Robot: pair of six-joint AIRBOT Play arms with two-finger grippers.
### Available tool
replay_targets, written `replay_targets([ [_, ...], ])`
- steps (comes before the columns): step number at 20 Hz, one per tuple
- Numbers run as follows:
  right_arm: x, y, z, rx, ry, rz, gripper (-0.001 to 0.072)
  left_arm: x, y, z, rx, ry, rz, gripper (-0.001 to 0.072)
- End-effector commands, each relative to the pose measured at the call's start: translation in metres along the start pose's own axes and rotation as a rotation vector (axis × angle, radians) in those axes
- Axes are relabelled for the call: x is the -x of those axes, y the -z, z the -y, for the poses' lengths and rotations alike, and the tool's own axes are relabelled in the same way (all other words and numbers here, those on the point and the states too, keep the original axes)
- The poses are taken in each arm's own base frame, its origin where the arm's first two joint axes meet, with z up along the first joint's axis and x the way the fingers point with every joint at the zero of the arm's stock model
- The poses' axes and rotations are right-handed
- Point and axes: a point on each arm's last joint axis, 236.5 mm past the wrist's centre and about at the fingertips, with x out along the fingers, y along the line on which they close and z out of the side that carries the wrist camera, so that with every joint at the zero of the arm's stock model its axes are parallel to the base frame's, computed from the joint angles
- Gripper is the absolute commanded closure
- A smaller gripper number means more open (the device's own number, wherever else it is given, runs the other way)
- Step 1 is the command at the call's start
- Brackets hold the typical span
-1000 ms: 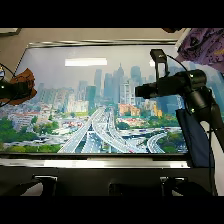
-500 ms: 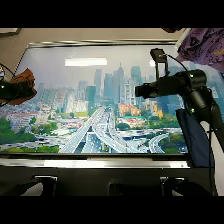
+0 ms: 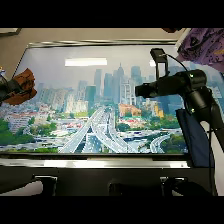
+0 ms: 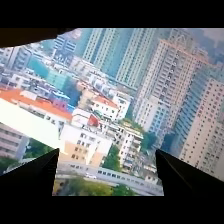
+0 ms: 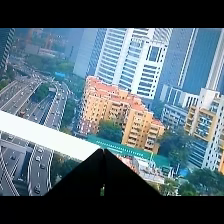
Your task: Fold the clothes and pants, and hang the long-sleeved shirts on hangers.
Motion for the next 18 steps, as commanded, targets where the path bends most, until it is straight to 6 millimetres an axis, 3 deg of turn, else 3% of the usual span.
replay_targets([
  [1,0.000,-0.001,0.000,0.002,0.000,0.002,0.0687,-0.059,-0.029,-0.044,0.081,-0.045,0.078,-0.0013],
  [4,0.000,-0.003,-0.001,0.002,-0.001,0.010,0.0687,-0.116,-0.036,-0.057,0.097,-0.054,0.105,-0.0013],
  [8,0.000,-0.005,-0.001,0.002,-0.001,0.021,0.0686,-0.178,-0.034,-0.067,0.158,-0.056,0.138,-0.0013],
  [13,0.000,-0.003,0.000,0.002,0.000,0.011,0.0686,-0.213,-0.054,-0.072,0.172,-0.046,0.266,-0.0013],
  [14,0.000,-0.002,0.000,0.002,0.000,0.006,0.0686,-0.216,-0.052,-0.073,0.173,-0.047,0.264,0.0100],
  [15,0.000,-0.001,0.000,0.002,0.000,0.004,0.0686,-0.219,-0.048,-0.073,0.173,-0.049,0.247,0.0360],
  [16,0.000,-0.001,0.000,0.002,0.000,0.004,0.0686,-0.221,-0.043,-0.073,0.174,-0.051,0.227,0.0550],
  [17,0.000,-0.001,0.000,0.003,0.001,0.005,0.0686,-0.219,-0.038,-0.073,0.171,-0.054,0.199,0.0688],
  [18,0.000,-0.001,0.000,0.002,0.001,0.004,0.0686,-0.214,-0.033,-0.072,0.171,-0.056,0.159,0.0689],
])
